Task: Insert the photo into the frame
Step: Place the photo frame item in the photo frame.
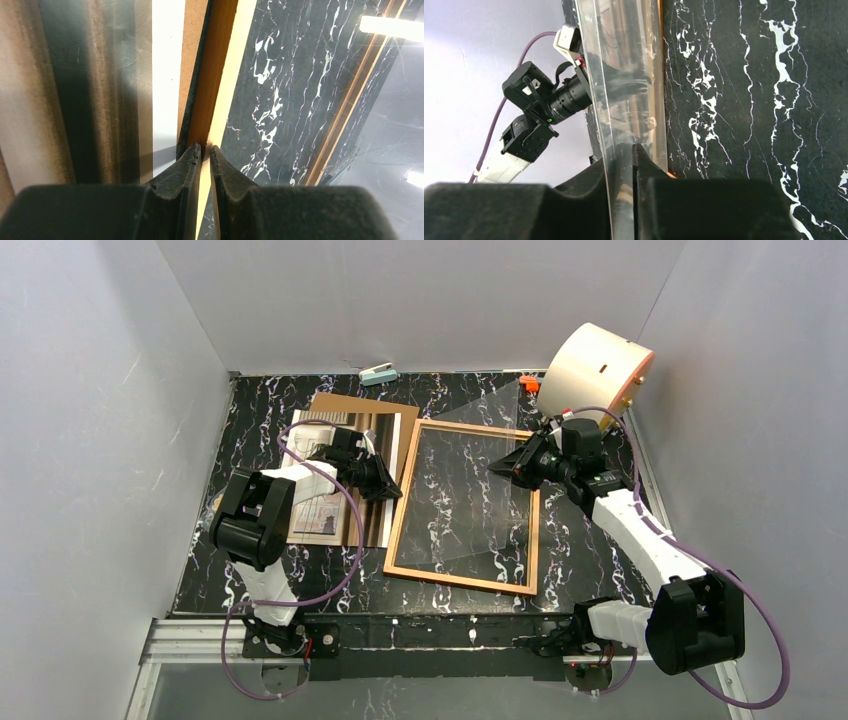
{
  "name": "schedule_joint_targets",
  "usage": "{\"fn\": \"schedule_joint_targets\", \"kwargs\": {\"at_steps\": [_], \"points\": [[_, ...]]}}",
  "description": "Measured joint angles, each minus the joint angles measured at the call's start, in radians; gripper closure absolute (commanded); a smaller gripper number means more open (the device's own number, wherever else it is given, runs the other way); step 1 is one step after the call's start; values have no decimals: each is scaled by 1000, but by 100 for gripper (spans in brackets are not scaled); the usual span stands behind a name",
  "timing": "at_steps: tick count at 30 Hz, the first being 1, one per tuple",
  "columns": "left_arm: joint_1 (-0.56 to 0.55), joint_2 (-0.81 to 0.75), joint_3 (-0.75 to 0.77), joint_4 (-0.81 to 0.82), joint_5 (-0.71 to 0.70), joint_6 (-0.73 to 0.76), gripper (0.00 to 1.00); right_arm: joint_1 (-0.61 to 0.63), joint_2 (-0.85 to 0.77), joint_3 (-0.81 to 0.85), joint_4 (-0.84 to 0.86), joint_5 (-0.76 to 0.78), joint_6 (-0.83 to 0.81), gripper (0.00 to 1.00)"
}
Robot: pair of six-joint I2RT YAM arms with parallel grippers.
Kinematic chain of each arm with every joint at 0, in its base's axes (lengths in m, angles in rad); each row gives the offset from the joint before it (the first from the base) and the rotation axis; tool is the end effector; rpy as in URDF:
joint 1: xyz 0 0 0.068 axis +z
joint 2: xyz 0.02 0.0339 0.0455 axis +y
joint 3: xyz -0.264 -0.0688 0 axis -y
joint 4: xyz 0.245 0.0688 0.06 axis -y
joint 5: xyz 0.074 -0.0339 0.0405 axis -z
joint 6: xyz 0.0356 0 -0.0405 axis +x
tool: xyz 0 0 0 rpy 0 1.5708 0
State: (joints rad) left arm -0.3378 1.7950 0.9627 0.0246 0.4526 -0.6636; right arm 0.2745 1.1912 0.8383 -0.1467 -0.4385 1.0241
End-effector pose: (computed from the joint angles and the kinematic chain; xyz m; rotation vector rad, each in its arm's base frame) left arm 0.3357 -0.1344 0.1535 -0.1778 2.5079 -0.9879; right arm 0.2520 0.0867 0.2794 0.5459 2.1992 1.2048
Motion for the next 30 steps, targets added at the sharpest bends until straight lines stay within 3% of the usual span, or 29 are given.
{"fn": "schedule_joint_targets", "kwargs": {"at_steps": [5,16,30], "points": [[0,0,0,0,0,0,89,-4,-3,-48,39,-5,11,86],[0,0,3,-3,-3,0,89,-7,-47,-146,190,-35,46,81],[-4,3,19,-34,-12,3,89,-14,-119,-309,272,-26,-8,84]]}}
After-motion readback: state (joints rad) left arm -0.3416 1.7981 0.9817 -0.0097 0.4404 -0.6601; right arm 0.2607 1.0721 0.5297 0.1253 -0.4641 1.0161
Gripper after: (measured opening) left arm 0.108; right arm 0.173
